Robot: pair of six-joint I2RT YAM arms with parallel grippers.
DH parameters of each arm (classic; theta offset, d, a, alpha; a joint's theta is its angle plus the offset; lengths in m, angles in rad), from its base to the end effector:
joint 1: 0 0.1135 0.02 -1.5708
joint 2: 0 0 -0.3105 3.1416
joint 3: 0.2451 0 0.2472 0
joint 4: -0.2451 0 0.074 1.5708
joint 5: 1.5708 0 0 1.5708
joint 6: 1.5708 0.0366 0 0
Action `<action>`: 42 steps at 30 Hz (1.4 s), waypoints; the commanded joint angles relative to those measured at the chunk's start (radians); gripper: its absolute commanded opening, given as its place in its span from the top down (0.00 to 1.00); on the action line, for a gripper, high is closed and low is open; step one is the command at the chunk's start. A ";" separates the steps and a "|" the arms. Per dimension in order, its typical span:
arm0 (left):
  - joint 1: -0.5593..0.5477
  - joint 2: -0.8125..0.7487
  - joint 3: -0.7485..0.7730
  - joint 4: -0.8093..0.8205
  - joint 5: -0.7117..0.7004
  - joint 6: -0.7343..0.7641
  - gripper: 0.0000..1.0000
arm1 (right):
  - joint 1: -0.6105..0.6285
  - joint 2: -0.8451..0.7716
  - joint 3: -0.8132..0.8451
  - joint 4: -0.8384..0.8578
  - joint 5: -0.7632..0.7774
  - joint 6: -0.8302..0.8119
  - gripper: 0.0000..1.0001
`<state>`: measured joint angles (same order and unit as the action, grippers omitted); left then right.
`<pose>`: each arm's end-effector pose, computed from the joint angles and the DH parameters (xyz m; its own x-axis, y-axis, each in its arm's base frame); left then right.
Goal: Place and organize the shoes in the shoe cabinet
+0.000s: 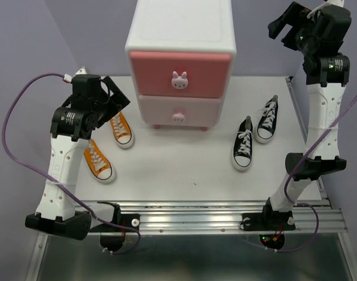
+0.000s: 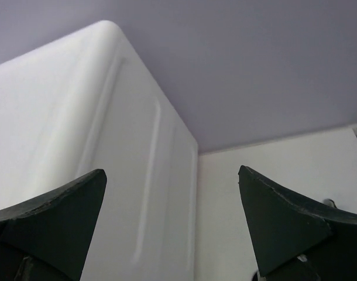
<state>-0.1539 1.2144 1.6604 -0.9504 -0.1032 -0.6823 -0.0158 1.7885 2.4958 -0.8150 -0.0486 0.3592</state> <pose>0.1970 -0.0267 0.5087 -0.4106 -0.5710 -0.7109 -0.2520 0.8203 -0.5134 0.3403 -0.0036 0.6062 -0.1120 0.3529 -0.9289 0.0074 0.9351 0.3544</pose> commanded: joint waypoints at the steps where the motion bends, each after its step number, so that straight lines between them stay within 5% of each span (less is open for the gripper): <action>1: -0.122 0.002 0.010 -0.034 -0.064 -0.046 0.01 | 0.098 -0.064 -0.036 0.277 -0.089 -0.018 0.00; 11: -0.205 -0.009 0.005 -0.066 -0.081 -0.076 0.01 | 0.440 0.101 0.066 0.664 -0.022 -0.217 0.00; 16: -0.246 -0.006 0.044 -0.085 -0.113 -0.060 0.01 | 0.476 0.172 0.101 0.665 0.044 -0.236 0.00; 25: -0.386 0.020 0.101 -0.090 -0.188 -0.068 0.01 | 0.545 0.230 0.092 0.574 0.168 -0.344 0.00; 33: -0.582 0.118 0.245 -0.070 -0.318 -0.048 0.01 | 0.545 0.244 0.044 0.358 0.176 -0.293 0.00; 42: -0.677 0.252 0.366 0.070 -0.391 0.024 0.01 | 0.554 0.249 -0.003 0.191 0.207 -0.246 0.00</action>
<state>-0.8131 1.4296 1.9476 -0.9756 -0.4171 -0.7055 0.5316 2.0247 2.5568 -0.3595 0.1055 0.0288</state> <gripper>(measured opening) 0.986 0.998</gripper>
